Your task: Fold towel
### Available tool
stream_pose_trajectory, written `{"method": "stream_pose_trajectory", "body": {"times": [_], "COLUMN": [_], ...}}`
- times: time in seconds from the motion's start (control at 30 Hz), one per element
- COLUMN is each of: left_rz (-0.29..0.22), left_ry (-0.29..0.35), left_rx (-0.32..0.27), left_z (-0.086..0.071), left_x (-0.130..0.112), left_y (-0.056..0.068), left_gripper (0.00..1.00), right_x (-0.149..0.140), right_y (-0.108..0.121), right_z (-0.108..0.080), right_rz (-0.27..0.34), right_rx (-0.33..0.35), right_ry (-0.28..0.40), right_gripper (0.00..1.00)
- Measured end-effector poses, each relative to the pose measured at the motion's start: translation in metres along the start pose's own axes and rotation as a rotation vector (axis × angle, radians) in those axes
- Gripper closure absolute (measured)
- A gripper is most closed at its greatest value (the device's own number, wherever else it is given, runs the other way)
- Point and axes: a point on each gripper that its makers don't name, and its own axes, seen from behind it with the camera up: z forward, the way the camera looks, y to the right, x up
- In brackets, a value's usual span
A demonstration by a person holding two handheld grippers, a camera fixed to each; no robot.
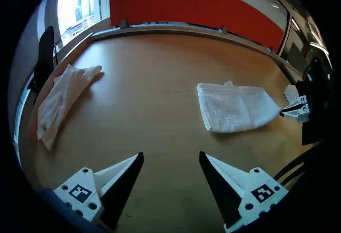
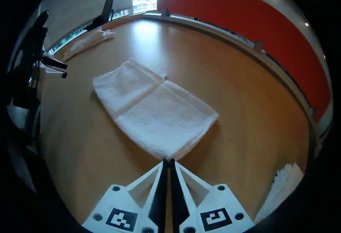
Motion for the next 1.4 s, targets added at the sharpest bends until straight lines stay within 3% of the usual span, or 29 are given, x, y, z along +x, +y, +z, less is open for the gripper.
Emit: {"method": "stream_pose_trajectory", "body": {"times": [1.07, 1.4], "left_rz": [0.004, 0.008], "left_ry": [0.022, 0.022], "left_rx": [-0.003, -0.008], "left_z": [-0.002, -0.001], "left_x": [0.011, 0.011], "left_y": [0.003, 0.006], "left_gripper": [0.03, 0.03], "right_x": [0.083, 0.081], "right_y": [0.042, 0.039], "right_z": [-0.082, -0.08], "right_rz": [-0.089, -0.105], "right_rx": [-0.141, -0.132], "right_ry": [0.146, 0.139], "right_gripper": [0.96, 0.96]}}
